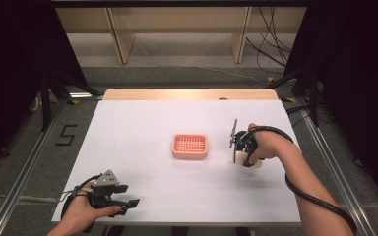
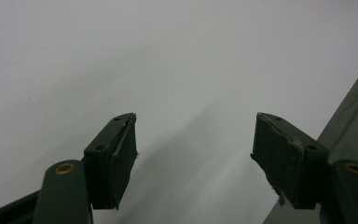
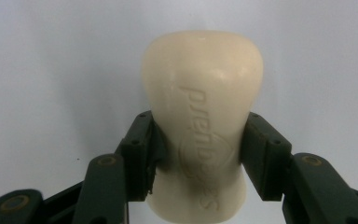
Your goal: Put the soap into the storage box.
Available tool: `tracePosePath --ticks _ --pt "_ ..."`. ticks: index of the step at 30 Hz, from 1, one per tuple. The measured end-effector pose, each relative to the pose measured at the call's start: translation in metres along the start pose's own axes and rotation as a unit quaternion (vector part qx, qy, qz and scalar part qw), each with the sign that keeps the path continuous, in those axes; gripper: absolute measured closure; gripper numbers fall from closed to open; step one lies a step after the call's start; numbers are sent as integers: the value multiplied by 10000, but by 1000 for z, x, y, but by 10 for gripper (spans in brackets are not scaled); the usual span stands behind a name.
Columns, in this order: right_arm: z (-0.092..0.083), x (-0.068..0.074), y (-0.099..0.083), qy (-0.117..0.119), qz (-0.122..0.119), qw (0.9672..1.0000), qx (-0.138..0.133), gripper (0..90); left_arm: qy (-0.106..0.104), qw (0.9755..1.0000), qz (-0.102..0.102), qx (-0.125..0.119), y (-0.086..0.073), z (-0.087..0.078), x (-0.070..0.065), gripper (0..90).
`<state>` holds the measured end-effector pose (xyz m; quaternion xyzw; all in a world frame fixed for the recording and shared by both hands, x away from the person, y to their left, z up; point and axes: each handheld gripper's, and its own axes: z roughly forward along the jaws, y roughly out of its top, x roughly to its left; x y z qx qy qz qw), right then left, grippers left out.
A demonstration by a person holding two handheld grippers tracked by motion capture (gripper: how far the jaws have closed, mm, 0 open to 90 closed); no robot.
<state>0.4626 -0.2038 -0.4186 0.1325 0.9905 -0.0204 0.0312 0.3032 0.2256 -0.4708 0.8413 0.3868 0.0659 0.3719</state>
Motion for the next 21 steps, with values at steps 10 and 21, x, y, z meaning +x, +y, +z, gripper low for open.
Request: tracePosePath --ticks 10,21 --pt "-2 -2 9 -6 -2 10000 8 507 -31 10000 76 13 0 -1 1 299" --pt "-7 -2 18 -27 18 10000 2 508 -72 9999 88 7 0 -1 0 299"
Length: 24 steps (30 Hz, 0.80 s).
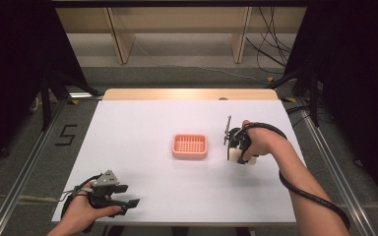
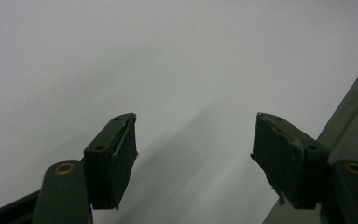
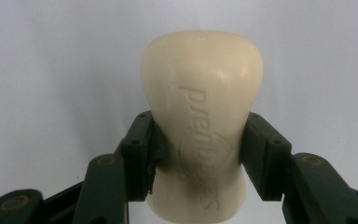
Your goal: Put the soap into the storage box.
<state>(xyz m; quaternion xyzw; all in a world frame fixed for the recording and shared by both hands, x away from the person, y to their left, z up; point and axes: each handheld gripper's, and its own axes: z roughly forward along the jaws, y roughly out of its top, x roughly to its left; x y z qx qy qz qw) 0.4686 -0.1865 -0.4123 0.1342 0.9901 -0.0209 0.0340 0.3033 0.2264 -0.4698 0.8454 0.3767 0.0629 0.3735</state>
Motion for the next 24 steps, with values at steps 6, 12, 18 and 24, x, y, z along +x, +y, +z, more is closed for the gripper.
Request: tracePosePath --ticks 6,12,18,24 --pt "0 -4 5 -50 -294 9994 -154 507 37 10000 -22 -30 0 0 0 299" --pt "-1 -5 10 -78 -308 9994 -158 507 29 10000 -79 -27 0 1 0 299" --pt "-4 -3 14 -44 -120 9999 -95 507 -5 10000 12 13 0 0 0 299" --pt "-5 -5 18 -91 -212 9997 -83 508 -15 10000 -42 -57 0 0 -1 299"
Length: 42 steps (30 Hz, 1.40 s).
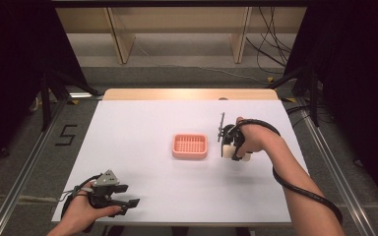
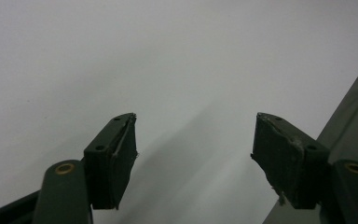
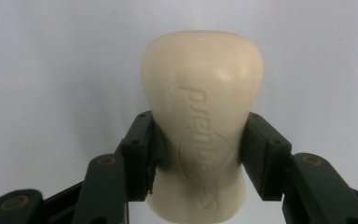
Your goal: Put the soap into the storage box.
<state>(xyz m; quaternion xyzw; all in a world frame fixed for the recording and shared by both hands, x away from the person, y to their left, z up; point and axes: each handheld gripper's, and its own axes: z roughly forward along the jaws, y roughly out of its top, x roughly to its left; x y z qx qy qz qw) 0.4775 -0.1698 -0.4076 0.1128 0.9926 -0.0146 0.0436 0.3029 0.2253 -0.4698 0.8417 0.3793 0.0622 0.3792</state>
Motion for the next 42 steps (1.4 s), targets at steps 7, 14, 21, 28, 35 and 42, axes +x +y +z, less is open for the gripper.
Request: tracePosePath --ticks 7,14,21,28,35,42 --pt "-1 -1 5 5 -69 9999 -80 507 -6 10000 18 29 0 0 0 299" --pt "-1 -3 9 -27 -138 9998 -108 507 -3 10000 13 3 0 0 0 299" --pt "-3 -4 13 -24 -111 9998 -144 507 1 10000 65 47 0 -1 1 299" --pt "-3 -7 17 -43 -205 9997 -135 507 -5 10000 28 4 1 0 -1 298" --pt "-3 -6 23 -1 -155 9998 -122 507 28 10000 45 17 1 -1 0 298" --pt "-3 -6 26 -33 -117 9998 -163 508 26 10000 47 14 1 -1 0 298"
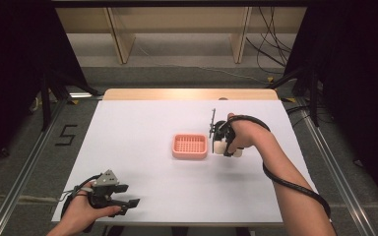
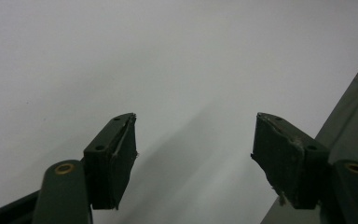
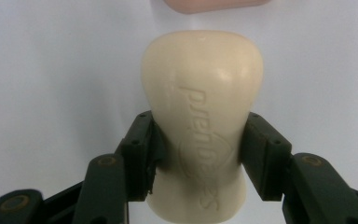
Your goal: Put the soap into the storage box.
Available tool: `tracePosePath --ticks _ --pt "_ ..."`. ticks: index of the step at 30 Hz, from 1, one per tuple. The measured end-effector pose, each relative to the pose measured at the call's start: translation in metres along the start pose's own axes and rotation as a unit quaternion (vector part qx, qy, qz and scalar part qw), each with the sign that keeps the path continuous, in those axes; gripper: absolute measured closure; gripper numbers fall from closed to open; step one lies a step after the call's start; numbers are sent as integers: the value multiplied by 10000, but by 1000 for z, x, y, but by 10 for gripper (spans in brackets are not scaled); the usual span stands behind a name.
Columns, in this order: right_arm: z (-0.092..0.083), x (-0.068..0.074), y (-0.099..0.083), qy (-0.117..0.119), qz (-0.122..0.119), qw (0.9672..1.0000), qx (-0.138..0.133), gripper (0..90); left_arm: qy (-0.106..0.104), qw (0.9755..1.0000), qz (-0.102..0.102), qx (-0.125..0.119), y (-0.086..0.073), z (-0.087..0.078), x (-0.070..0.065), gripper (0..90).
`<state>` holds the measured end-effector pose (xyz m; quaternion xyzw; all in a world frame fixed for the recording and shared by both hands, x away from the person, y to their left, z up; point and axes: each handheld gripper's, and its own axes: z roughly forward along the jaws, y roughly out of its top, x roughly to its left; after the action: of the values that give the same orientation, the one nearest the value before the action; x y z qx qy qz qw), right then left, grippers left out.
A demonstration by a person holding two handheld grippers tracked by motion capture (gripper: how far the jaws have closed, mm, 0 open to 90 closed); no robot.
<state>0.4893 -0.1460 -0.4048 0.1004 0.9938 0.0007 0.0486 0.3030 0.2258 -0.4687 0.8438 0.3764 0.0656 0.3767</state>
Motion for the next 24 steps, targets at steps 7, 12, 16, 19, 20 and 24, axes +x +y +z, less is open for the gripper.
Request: tracePosePath --ticks 7,12,16,19,20,24 --pt "0 0 0 -102 30 9996 -263 508 -24 10000 26 9 0 -1 0 298" --pt "-3 4 -1 -16 391 9986 -364 507 -30 10000 12 11 0 0 0 298" --pt "-4 3 0 -30 261 9986 -464 508 -23 10000 21 10 0 0 0 298" --pt "-5 4 0 -148 277 9982 -504 508 -29 10000 -78 -21 0 0 0 298" --pt "-5 3 0 -126 189 9982 -555 507 -27 10000 -83 -27 0 0 0 298" --pt "-6 6 0 -179 298 9975 -618 508 -20 10000 -30 -27 0 -1 1 298"
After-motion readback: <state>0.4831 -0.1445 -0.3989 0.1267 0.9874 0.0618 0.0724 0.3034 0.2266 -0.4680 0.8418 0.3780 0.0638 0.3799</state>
